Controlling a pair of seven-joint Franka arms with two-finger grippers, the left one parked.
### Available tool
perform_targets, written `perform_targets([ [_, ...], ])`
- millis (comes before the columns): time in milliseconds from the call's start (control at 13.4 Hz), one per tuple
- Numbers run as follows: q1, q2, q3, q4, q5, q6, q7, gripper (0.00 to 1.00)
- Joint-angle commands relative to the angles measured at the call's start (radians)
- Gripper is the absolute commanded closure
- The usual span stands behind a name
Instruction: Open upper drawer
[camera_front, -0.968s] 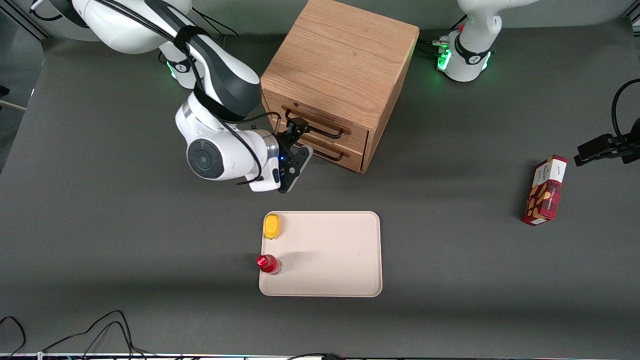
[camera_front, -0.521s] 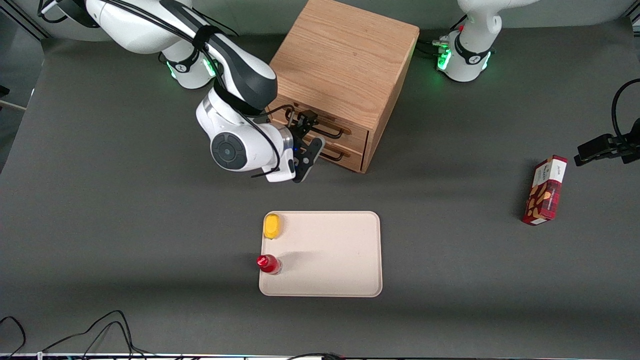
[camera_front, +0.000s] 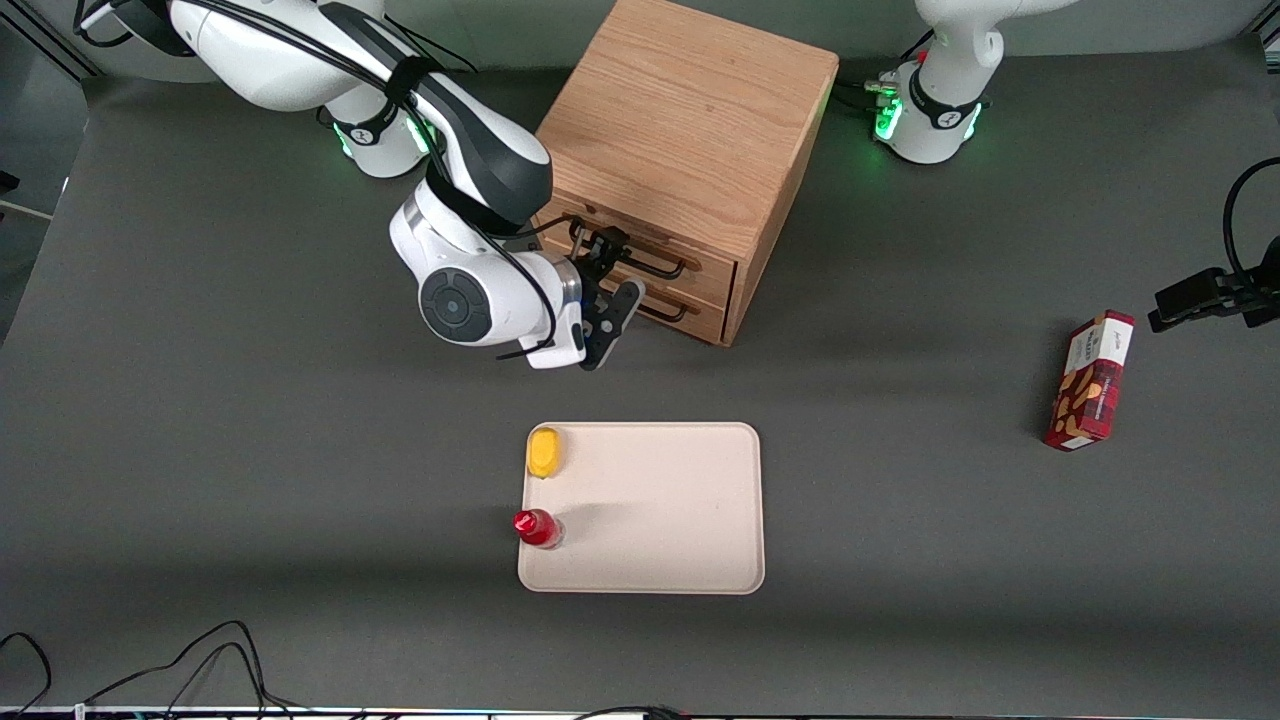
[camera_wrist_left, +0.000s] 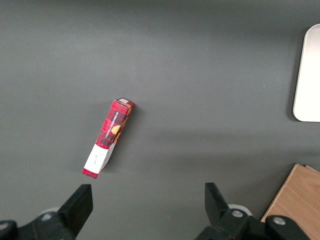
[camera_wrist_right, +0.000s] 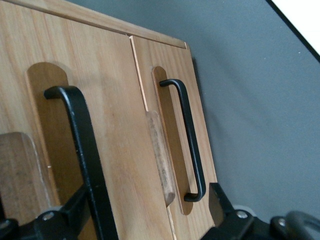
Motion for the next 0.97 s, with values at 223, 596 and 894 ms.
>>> perform_targets([
  [223, -0.009, 0.117, -0.007, 0.159, -0.08, 0.013, -0.001, 0.0],
  [596, -0.017, 0.169, -0.075, 0.277, -0.077, -0.035, -0.007, 0.0],
  [894, -0.017, 0.197, -0.121, 0.372, -0.078, -0.08, -0.013, 0.0],
])
